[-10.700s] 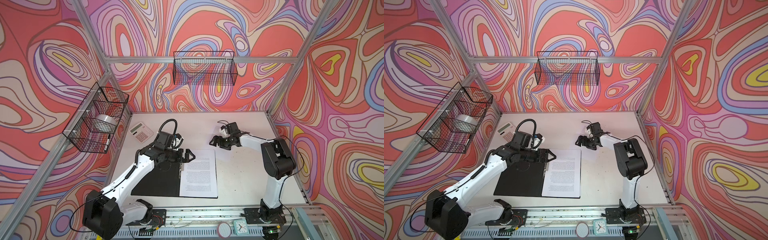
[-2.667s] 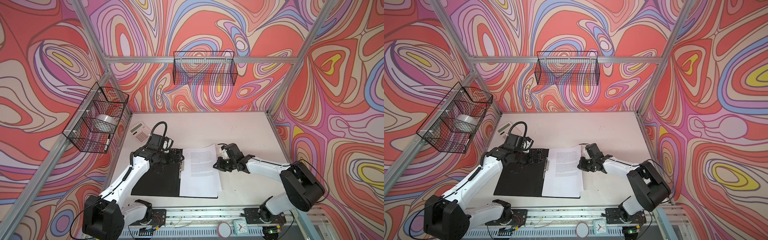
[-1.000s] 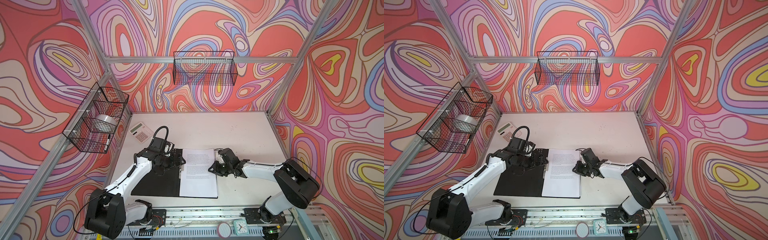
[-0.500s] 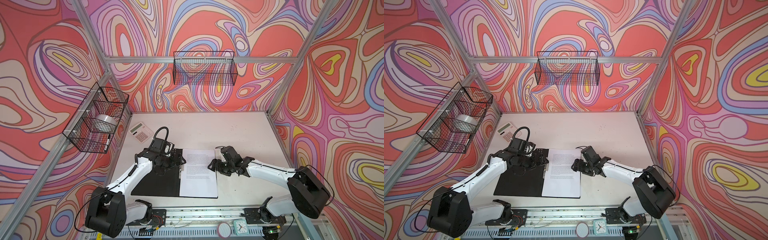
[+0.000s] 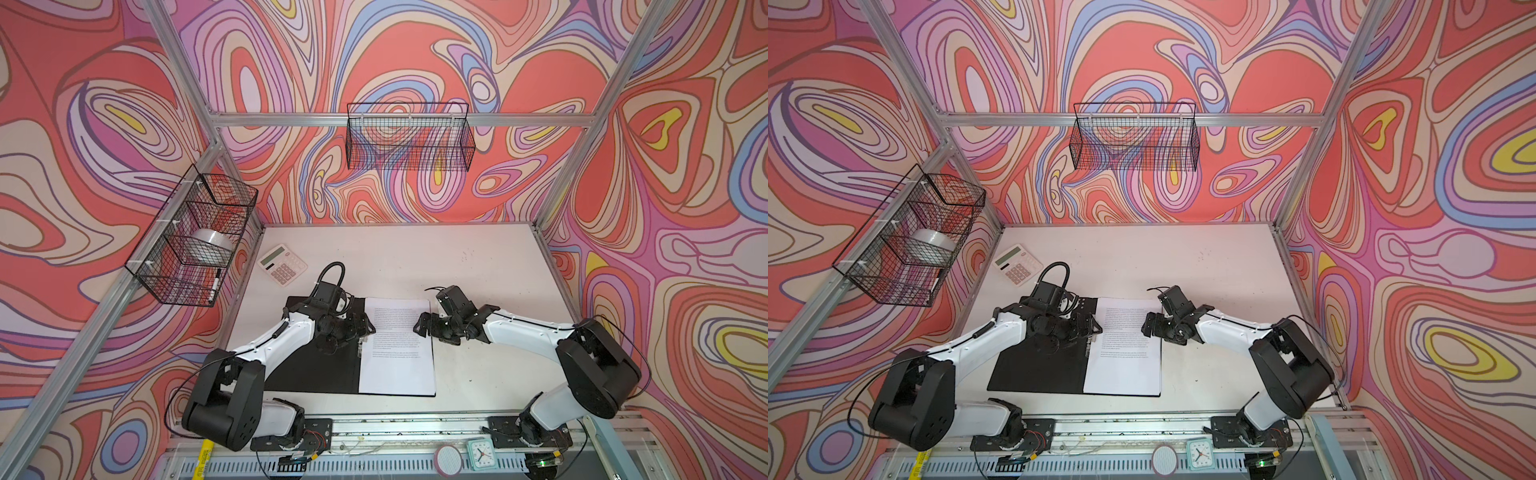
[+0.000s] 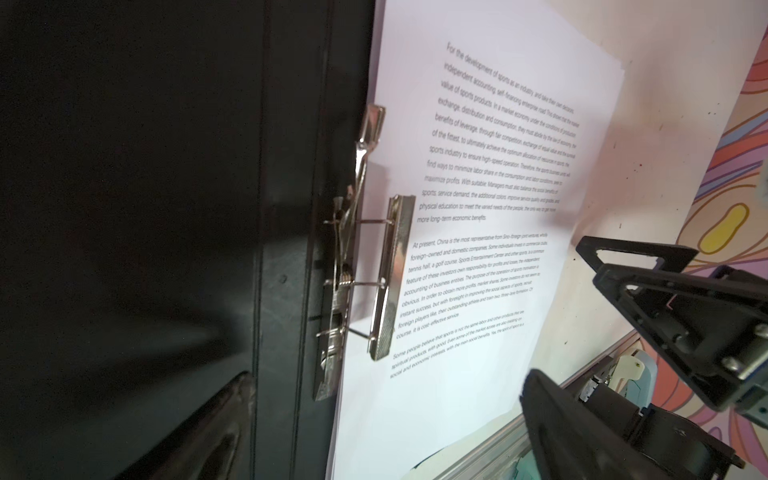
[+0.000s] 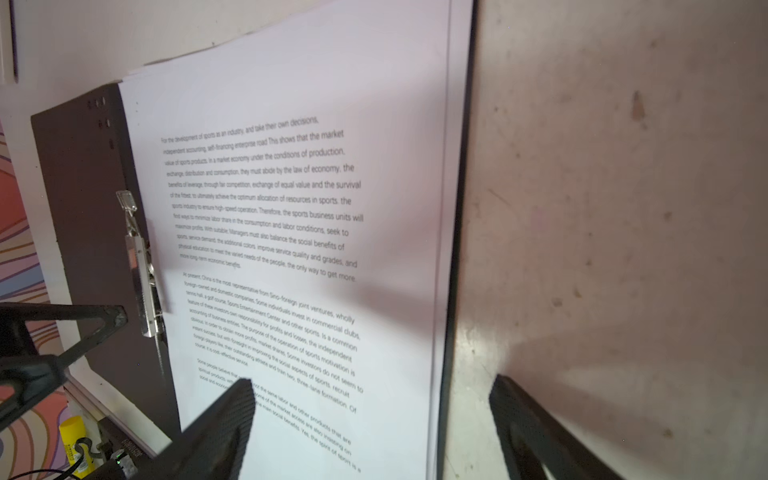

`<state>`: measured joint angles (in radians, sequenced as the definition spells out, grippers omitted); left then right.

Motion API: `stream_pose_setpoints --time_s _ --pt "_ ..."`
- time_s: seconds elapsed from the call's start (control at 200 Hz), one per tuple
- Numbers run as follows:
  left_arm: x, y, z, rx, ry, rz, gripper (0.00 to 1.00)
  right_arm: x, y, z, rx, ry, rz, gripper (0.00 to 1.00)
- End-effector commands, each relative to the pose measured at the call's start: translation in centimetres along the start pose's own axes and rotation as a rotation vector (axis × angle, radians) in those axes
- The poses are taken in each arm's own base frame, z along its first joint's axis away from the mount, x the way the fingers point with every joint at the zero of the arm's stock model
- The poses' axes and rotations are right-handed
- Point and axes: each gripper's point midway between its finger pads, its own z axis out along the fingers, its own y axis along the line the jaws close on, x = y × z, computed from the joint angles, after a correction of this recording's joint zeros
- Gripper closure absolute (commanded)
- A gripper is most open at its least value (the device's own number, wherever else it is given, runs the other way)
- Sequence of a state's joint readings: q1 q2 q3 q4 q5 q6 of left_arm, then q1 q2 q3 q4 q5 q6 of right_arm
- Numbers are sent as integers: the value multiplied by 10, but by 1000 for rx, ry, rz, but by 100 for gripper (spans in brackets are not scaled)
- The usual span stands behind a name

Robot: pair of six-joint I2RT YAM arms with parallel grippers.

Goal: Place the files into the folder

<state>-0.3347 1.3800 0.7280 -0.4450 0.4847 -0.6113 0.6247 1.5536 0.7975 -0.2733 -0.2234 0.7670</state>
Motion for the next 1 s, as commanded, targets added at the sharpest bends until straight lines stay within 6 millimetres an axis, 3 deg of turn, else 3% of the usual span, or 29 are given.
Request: stream_pose_setpoints --time_s 0.0,0.3,0.581,0.796,0.991 --pt "-7 -2 11 -17 -12 8 0 -9 6 3 -36 -13 -6 5" --pt "-1 -14 36 4 45 19 0 -16 -9 9 -55 -7 63 5" --pt "6 -33 55 33 88 25 0 -45 -37 12 -72 -29 148 5" --pt "-4 -69 72 94 72 59 0 -78 -69 5 -48 -74 189 6" --pt "-4 -103 91 124 88 86 0 -110 -109 -14 -6 -137 255 7"
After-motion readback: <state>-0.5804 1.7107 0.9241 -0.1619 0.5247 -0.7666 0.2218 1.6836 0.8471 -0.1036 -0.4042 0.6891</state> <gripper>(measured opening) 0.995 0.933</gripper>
